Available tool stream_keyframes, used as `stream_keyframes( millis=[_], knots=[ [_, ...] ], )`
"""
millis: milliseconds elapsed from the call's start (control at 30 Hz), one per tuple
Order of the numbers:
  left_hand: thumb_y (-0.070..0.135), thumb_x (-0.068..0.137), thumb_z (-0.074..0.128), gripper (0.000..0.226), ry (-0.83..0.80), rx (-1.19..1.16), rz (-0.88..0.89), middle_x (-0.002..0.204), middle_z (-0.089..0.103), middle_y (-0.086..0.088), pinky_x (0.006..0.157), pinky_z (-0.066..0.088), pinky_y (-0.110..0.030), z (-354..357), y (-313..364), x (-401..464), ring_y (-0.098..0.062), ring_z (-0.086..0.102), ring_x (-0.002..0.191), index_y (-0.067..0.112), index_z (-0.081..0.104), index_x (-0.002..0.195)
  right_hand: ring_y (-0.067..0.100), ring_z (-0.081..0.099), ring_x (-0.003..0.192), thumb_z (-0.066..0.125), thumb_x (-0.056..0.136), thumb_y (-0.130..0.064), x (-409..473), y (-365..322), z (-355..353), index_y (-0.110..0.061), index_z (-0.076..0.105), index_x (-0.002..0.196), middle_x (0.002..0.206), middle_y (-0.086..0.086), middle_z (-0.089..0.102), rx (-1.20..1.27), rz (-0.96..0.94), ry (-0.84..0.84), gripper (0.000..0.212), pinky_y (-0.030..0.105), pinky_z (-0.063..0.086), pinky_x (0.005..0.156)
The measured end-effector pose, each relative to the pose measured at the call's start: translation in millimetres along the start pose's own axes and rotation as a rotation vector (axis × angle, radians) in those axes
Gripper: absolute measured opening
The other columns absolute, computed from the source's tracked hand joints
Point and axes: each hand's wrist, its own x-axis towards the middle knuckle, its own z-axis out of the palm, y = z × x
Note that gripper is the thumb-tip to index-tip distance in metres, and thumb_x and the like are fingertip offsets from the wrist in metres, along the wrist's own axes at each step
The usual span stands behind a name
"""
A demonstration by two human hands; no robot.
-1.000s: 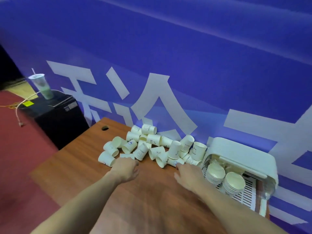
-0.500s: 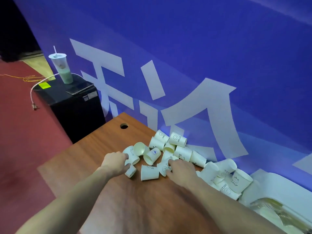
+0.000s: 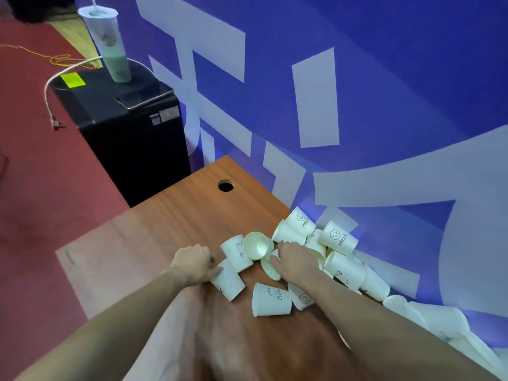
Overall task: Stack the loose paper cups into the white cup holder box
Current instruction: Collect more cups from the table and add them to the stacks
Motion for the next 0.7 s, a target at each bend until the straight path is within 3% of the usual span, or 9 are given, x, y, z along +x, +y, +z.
stream_keyframes(
  millis=[133, 233, 400, 567, 700],
  knots=[
    [0.056, 0.074, 0.056, 0.040, -0.093, -0.252, 0.018, 0.060, 0.059, 0.008, 0.057, 0.046, -0.031, 13, -8, 15, -0.013, 0.055, 0.059, 0.017, 0.060, 0.066, 0.026, 0.063, 0.091, 0.037, 0.095, -0.053, 26, -9, 14, -0.015, 0.061, 0.098, 0.096, 0.003, 0.065, -0.027, 0.049, 0.015, 0.045, 0.034, 0.041, 0.070],
    [0.041, 0.072, 0.064, 0.038, -0.130, -0.422, 0.045, 0.049, 0.039, 0.009, 0.053, 0.034, -0.029, 16, -9, 17, -0.012, 0.037, 0.051, 0.017, 0.043, 0.051, 0.028, 0.063, 0.091, 0.039, 0.095, -0.044, 36, -16, 20, -0.015, 0.060, 0.096, 0.094, 0.004, 0.065, -0.001, 0.064, -0.020, 0.037, 0.032, 0.039, 0.068],
    [0.027, 0.073, 0.069, 0.019, -0.164, -0.502, 0.061, 0.054, 0.052, 0.014, 0.057, 0.042, -0.025, 15, -11, 19, -0.004, 0.047, 0.053, 0.016, 0.061, 0.060, 0.028, 0.061, 0.082, 0.041, 0.091, -0.027, 36, -17, 19, -0.017, 0.049, 0.078, 0.082, 0.004, 0.057, 0.064, 0.125, 0.001, 0.018, 0.031, 0.039, 0.064],
    [0.024, 0.074, 0.070, 0.024, -0.161, -0.469, 0.091, 0.049, 0.049, 0.016, 0.050, 0.036, -0.015, 2, -2, 9, 0.001, 0.046, 0.047, 0.024, 0.056, 0.054, 0.025, 0.053, 0.070, 0.041, 0.089, -0.025, 19, -13, 4, -0.017, 0.043, 0.068, 0.070, -0.001, 0.050, 0.104, 0.147, 0.046, 0.023, 0.030, 0.035, 0.059],
    [0.036, 0.070, 0.065, 0.017, -0.122, -0.337, 0.114, 0.057, 0.058, 0.012, 0.056, 0.047, -0.024, -14, 8, -6, -0.005, 0.057, 0.057, 0.019, 0.066, 0.067, 0.025, 0.052, 0.069, 0.043, 0.088, -0.025, -7, -6, -13, -0.017, 0.047, 0.070, 0.065, -0.003, 0.045, 0.138, 0.177, 0.095, 0.020, 0.030, 0.033, 0.057]
  ],
)
